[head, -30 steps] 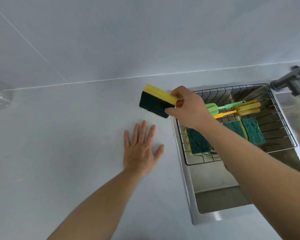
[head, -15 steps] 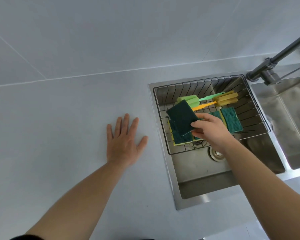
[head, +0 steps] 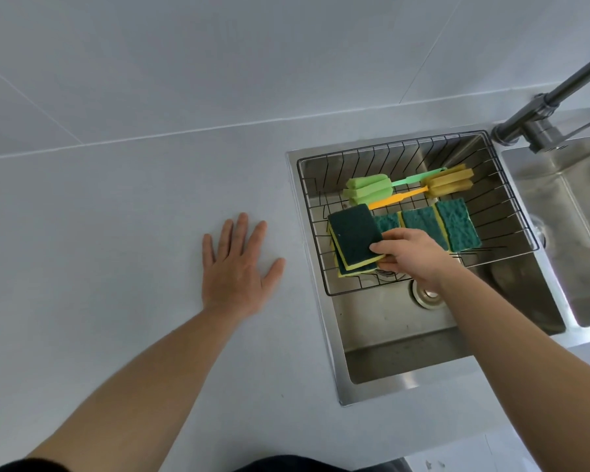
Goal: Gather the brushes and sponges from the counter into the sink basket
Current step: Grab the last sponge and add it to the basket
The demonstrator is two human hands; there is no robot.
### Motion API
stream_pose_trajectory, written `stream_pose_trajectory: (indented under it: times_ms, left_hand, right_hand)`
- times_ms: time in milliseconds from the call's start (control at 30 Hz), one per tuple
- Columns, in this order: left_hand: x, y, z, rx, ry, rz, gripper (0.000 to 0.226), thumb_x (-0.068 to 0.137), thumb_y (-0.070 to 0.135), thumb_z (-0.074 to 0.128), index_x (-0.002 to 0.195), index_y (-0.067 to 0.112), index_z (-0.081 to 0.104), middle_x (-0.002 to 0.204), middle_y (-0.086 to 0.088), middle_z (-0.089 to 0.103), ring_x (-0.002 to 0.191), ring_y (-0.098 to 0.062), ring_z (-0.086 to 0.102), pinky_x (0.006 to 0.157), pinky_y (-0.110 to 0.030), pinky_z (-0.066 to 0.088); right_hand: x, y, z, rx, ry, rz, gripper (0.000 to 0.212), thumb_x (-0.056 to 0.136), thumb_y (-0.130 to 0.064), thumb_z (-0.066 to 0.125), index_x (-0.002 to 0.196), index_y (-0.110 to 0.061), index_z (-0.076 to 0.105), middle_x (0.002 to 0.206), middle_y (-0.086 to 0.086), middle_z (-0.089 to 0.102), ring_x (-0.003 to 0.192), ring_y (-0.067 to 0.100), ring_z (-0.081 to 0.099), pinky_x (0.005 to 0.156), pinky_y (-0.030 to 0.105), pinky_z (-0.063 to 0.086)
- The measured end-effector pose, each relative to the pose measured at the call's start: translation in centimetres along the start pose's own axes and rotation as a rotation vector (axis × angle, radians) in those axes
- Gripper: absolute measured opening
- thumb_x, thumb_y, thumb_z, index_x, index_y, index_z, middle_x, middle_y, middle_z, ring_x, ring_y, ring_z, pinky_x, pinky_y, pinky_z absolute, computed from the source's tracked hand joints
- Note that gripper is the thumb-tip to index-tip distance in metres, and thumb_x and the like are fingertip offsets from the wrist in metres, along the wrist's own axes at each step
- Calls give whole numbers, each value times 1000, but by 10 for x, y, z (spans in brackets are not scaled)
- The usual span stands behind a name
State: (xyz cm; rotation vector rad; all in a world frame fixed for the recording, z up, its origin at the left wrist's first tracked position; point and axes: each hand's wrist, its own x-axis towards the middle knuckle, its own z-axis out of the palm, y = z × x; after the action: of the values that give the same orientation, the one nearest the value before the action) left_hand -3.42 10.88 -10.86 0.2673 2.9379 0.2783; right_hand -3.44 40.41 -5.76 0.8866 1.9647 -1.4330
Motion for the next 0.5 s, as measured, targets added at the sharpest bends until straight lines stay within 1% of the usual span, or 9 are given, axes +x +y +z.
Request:
stream_pose_trajectory:
  times_ms: [67, 167, 233, 300, 333, 433, 500]
  left_hand:
    - [0, 0, 0, 4, 2, 1, 72, 89, 67, 28, 150, 33, 14, 163, -2, 9, 149, -24, 5, 119, -54, 4]
    - [0, 0, 0, 12, 4, -1, 71, 89, 67, 26, 150, 33, 13, 163, -1, 8, 149, -24, 4, 119, -53, 3]
    - [0, 0, 1, 11, -3, -4, 71, 89, 67, 26, 150, 34, 12, 163, -1, 6, 149, -23, 3, 119, -52, 2]
    - [1, 0, 1, 4, -10, -9, 71, 89, 67, 26, 150, 34, 12, 163, 0, 5, 149, -22, 2, 120, -52, 1]
    - [1, 0, 0, 7, -16, -11, 72, 89, 67, 26, 150, 34, 12, 163, 0, 5, 149, -22, 2, 120, -52, 1]
    - [1, 1, 1, 7, -9, -12, 72, 89, 67, 26, 151, 34, 13, 163, 0, 6, 149, -22, 3, 120, -51, 1]
    - [0, 0, 0, 7, -14, -16, 72, 88, 68, 27, 150, 34, 13, 163, 0, 6, 149, -22, 3, 120, -52, 1]
  right_hand:
    - [-1, -1, 0, -116, -3, -25, 21, 89, -16, 69, 108, -10, 67, 108, 11, 70, 100, 25, 68, 90, 36, 57]
    - [-1, -2, 0, -240, 17, -61, 25, 88, -21, 70, 111, -9, 69, 103, 7, 71, 91, 22, 67, 82, 33, 56]
    - [-1, -3, 0, -239, 14, -86, 29, 89, -24, 70, 115, -13, 66, 104, 4, 71, 93, 22, 68, 86, 37, 58]
    - [-1, -4, 1, -255, 28, -127, 36, 88, -30, 71, 121, -23, 59, 104, 0, 70, 95, 22, 69, 89, 43, 58]
    - [-1, -4, 2, -280, 42, -148, 42, 87, -33, 72, 126, -25, 58, 105, 0, 70, 95, 22, 68, 89, 44, 57]
    - [-4, -7, 5, -400, 68, -202, 42, 87, -32, 71, 127, -25, 60, 106, 1, 70, 96, 22, 66, 87, 44, 57]
    - [-5, -7, 6, -417, 77, -205, 41, 87, -31, 71, 126, -24, 61, 107, 1, 70, 96, 21, 65, 87, 44, 57]
